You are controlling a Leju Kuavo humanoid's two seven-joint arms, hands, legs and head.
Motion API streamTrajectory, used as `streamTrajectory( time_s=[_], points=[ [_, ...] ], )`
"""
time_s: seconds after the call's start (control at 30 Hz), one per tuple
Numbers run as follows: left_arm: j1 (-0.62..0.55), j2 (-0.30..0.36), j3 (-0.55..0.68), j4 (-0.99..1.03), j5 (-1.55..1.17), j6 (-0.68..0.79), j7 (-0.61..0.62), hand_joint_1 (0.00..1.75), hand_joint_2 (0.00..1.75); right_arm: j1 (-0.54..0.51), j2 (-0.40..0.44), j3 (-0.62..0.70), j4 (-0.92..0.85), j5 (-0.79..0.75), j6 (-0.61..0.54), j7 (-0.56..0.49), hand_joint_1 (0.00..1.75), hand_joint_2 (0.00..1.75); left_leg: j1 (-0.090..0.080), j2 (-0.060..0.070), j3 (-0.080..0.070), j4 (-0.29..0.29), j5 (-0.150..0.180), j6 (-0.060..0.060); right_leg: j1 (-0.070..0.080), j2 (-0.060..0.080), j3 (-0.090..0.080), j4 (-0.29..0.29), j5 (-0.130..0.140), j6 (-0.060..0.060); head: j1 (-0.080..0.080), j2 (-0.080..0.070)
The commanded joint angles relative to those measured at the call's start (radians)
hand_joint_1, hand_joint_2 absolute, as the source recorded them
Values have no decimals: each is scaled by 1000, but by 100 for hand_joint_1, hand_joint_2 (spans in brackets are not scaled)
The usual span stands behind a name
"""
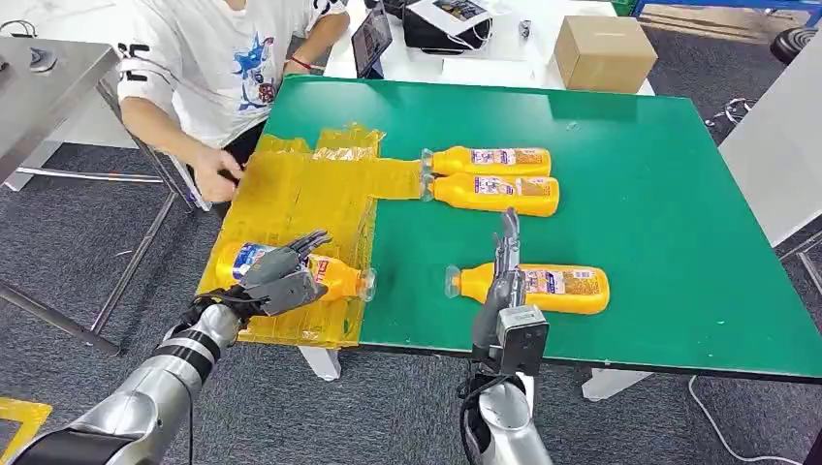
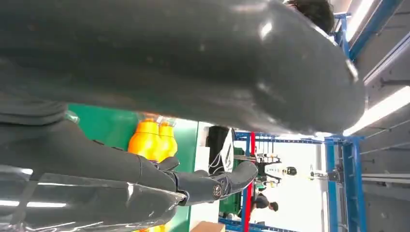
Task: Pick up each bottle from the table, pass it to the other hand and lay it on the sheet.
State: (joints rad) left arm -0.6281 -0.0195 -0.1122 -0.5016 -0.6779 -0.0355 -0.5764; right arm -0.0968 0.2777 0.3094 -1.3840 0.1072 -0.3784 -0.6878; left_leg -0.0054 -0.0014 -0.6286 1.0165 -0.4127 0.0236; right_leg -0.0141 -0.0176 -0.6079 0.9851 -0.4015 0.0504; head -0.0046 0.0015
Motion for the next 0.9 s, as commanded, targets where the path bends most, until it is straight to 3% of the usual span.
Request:
streamTrajectory(
  time_s=[0.03,0.07,0.17,0.63,0.67,0.7,0.73,0.77,0.9],
  points=[
    [5,-18,54,7,38,13,-14,0,0,-44,-19,2,63,10,0,4,0,0,1,1,3,-1,-1,-1,1,2,3,-1,0,-1,0,0],
    [23,-41,105,-37,102,71,-56,0,0,-46,-21,5,66,25,-1,16,0,0,1,2,5,-1,-2,-2,1,3,5,-1,-1,-2,0,0],
    [32,-54,96,-72,104,75,-39,0,0,-49,-19,4,69,26,0,17,0,0,2,2,7,-1,-3,-2,1,3,7,-2,-2,-2,0,0],
    [34,-50,97,-73,104,74,-39,0,0,-48,-19,3,69,26,0,17,0,0,1,1,1,0,-1,-1,1,1,0,-1,0,-1,0,0],
    [46,-75,166,-109,180,120,-76,0,0,-55,-29,16,80,58,-7,37,0,175,1,2,3,0,-2,-2,1,3,3,-1,-1,-2,0,0],
    [64,-125,265,-193,298,200,-122,0,0,-66,-39,28,100,105,-17,69,0,175,1,1,2,0,-1,-1,1,1,2,-1,-1,-1,0,0],
    [97,-157,299,-312,383,245,-122,0,175,-79,-54,48,122,164,-28,110,0,175,2,1,3,0,-2,-2,2,2,3,-1,-1,-2,0,0],
    [102,-184,335,-365,464,289,-122,0,175,-98,-70,61,157,227,-36,146,0,175,1,0,1,1,-2,-1,1,1,2,-1,-1,-1,0,0],
    [174,-188,274,-595,526,499,-122,0,175,-207,-160,70,315,474,-46,304,0,175,2,2,1,0,-1,-1,1,2,1,-2,0,-1,0,0]
  ],
)
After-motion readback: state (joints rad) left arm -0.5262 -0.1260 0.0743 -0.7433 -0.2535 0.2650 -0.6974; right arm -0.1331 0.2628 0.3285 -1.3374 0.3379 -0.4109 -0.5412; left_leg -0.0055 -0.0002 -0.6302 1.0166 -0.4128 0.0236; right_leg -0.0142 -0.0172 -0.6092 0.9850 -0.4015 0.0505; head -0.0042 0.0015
